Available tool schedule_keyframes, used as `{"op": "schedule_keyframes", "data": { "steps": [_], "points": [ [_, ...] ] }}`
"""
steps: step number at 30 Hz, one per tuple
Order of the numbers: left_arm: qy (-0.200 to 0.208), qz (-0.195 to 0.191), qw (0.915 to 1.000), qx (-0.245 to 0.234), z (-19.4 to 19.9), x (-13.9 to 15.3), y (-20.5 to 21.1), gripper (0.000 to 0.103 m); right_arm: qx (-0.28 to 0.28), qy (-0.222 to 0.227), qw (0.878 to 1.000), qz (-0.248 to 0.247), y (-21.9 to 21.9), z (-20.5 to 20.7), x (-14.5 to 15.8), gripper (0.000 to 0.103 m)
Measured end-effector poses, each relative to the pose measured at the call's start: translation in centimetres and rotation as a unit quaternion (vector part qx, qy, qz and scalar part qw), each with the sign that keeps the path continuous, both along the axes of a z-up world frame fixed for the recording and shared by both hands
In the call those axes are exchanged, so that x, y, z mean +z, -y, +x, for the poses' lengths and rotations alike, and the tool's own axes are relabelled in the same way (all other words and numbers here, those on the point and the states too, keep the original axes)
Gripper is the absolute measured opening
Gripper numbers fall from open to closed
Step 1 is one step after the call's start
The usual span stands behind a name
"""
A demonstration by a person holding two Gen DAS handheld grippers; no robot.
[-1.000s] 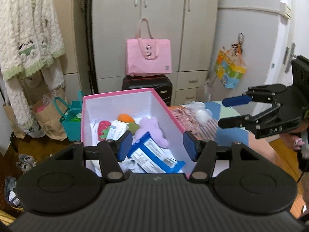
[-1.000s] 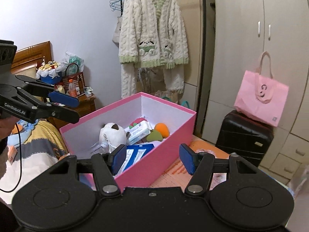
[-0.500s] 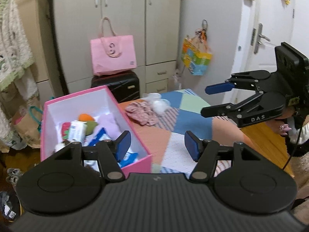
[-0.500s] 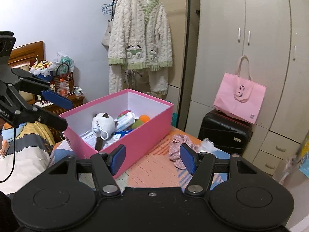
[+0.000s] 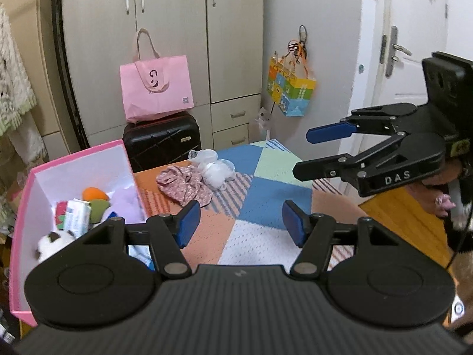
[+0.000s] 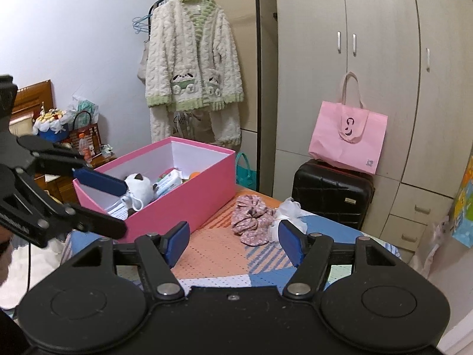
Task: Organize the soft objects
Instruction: 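Move both tools back toward the floral cloth and white mesh puff, then close the right tool on the white mesh puff while the left tool grasps the floral cloth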
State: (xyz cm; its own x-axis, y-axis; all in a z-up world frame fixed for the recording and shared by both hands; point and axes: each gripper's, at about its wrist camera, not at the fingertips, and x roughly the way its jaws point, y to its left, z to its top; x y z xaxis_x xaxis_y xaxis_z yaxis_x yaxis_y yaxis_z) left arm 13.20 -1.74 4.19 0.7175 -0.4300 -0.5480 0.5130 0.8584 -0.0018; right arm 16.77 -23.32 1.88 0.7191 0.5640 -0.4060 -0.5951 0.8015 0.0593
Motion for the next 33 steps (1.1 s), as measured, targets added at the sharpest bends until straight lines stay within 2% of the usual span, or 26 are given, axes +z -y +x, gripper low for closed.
{"op": "schedule_keyframes", "data": {
  "steps": [5,7,12,16,20,23,26,29,33],
  "points": [
    [0.041,0.03,0.9971,0.057,2.3,-2.1,2.2,0.061,-0.017,0.008,1.0,-0.014,0.4,2.4,-1.1,0.073],
    [0.042,0.032,0.9963,0.067,3.5,-3.0,2.8,0.061,-0.021,0.006,1.0,-0.017,0.5,3.5,-1.7,0.073],
    [0.028,0.003,0.9956,0.089,6.9,-4.5,3.7,0.06,-0.025,0.003,1.0,-0.009,0.8,6.5,-3.1,0.073],
    [0.007,-0.01,0.995,0.099,9.6,-5.5,4.6,0.059,-0.045,0.047,0.998,-0.004,0.8,8.7,-4.5,0.073],
    [0.012,-0.021,0.9914,0.128,11.6,-6.5,5.1,0.057,-0.045,0.05,0.998,-0.008,0.4,11.7,-5.7,0.073],
    [0.009,-0.035,0.9878,0.152,13.5,-7.3,5.2,0.056,-0.045,0.018,0.999,0.007,0.4,14.3,-5.9,0.073],
    [-0.015,-0.056,0.982,0.18,15.7,-8.4,4.7,0.055,-0.038,-0.028,0.998,0.04,1.2,17.4,-6.5,0.072],
    [-0.004,-0.035,0.9791,0.2,16.6,-9.4,5.2,0.055,-0.022,-0.078,0.994,0.077,1.6,19.7,-7.4,0.072],
    [-0.014,-0.003,0.977,0.213,17.5,-10.5,6.0,0.055,-0.002,-0.125,0.987,0.098,1.0,21.6,-8.6,0.073]
  ]
}}
